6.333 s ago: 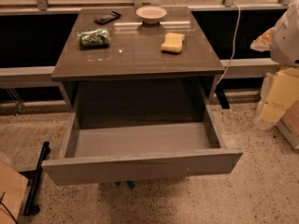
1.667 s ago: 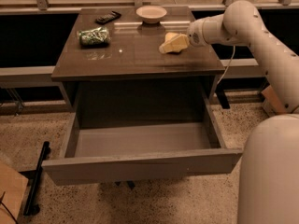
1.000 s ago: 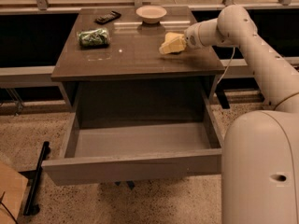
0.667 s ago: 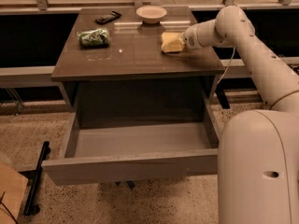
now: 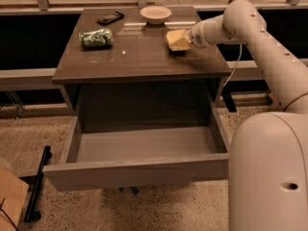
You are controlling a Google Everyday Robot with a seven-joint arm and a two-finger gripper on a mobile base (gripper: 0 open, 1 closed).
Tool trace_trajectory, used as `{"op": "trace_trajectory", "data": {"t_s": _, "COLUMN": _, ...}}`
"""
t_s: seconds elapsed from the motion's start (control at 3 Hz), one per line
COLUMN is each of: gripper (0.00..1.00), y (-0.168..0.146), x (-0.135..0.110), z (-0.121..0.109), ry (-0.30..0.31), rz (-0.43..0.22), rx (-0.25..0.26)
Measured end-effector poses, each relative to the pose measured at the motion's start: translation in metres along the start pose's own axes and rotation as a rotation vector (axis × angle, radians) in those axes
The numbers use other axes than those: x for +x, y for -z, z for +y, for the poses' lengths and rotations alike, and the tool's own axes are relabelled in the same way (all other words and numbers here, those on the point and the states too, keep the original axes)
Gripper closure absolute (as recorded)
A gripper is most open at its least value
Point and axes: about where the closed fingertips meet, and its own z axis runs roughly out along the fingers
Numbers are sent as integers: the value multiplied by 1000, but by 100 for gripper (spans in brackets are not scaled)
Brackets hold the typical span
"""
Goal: Place sponge into top drawer
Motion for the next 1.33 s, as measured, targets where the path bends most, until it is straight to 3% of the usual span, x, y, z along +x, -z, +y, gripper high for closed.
{"op": "trace_trajectory", "data": {"t_s": 0.33, "gripper": 100, "y": 31, "x": -21, "z": 29, "ry": 120, "rz": 31, "rx": -45}}
{"op": "trace_trajectory", "data": {"t_s": 0.67, "gripper": 100, "y": 73, "x": -25, "z": 81, "ry": 226, "rz": 72, "rx": -185}}
{"op": "trace_trajectory", "data": {"t_s": 1.0, "gripper": 100, "y": 119, "x": -13, "z": 150, "ry": 312, "rz": 95, "rx": -365}}
{"op": "trace_trajectory", "data": {"t_s": 1.33, "gripper": 100, "y": 152, "x": 11, "z": 217, "ry": 363, "rz": 99, "rx": -506}}
